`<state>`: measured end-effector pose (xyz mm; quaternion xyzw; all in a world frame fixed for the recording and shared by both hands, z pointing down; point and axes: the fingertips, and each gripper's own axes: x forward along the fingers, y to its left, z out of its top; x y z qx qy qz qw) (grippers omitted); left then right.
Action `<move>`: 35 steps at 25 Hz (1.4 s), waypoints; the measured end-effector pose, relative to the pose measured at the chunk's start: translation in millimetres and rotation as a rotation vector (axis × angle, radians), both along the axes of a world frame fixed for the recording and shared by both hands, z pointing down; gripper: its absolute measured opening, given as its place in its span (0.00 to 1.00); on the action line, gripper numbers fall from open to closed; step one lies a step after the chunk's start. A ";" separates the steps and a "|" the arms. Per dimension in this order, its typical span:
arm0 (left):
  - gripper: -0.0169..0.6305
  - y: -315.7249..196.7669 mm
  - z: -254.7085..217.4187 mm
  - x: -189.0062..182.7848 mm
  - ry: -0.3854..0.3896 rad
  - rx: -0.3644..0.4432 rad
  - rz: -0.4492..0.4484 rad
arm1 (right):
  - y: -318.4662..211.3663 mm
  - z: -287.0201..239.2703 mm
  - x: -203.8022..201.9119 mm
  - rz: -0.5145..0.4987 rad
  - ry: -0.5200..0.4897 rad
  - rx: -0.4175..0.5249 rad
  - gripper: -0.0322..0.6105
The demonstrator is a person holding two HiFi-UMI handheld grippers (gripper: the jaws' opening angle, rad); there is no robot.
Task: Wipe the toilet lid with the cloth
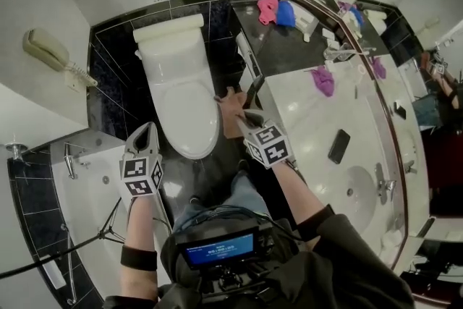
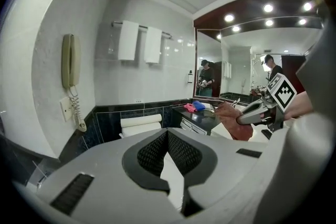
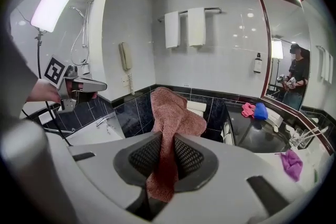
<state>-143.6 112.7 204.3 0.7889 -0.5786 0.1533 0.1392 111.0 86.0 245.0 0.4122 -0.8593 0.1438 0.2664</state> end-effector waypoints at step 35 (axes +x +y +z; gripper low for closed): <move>0.03 -18.2 346.9 -51.7 -0.057 -0.221 -0.080 | 38.8 431.5 -162.3 -0.371 0.200 -0.308 0.18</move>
